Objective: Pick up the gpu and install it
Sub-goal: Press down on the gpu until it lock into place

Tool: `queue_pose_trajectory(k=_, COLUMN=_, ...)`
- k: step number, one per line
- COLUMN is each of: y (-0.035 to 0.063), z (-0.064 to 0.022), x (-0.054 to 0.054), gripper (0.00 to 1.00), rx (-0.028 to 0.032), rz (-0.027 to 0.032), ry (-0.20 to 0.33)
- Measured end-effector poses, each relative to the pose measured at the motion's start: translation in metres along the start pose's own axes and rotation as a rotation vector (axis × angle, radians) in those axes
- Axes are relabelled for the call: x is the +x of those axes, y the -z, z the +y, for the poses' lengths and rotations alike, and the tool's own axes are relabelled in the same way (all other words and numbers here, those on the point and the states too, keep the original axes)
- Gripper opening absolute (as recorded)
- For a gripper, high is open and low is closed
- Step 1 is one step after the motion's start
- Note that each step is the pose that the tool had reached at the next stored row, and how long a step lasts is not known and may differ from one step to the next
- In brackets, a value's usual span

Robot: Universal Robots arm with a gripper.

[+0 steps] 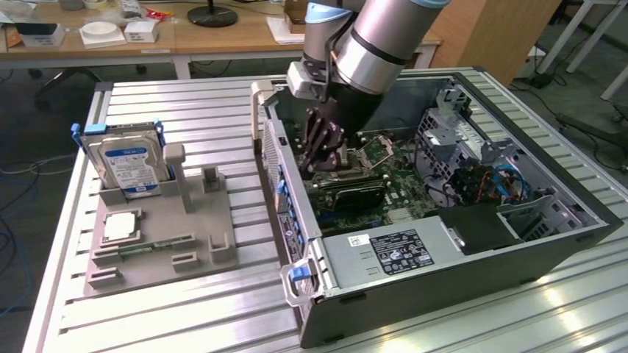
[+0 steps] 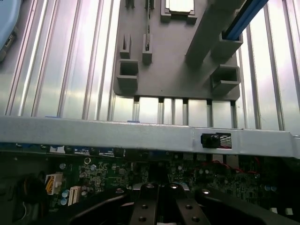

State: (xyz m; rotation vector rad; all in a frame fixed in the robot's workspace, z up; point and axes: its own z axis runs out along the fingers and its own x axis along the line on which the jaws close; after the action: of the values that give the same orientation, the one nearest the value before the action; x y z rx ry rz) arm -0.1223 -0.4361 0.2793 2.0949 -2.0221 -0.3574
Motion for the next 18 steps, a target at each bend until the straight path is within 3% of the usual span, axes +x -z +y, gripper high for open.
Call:
queue_pose_trajectory(k=6, y=0.0000, z=0.0008, x=0.0029, gripper=0.10, rx=-0.0085, rz=0.0001, ry=0.000)
queue_pose_trajectory(k=11, y=-0.0002, z=0.0009, x=0.0067, gripper=0.10, rx=-0.0197, rz=-0.0006, ry=-0.001)
queue_pose_trajectory(k=18, y=-0.0003, z=-0.0065, x=0.0063, gripper=0.10, rx=-0.0219, rz=-0.0005, ry=0.000)
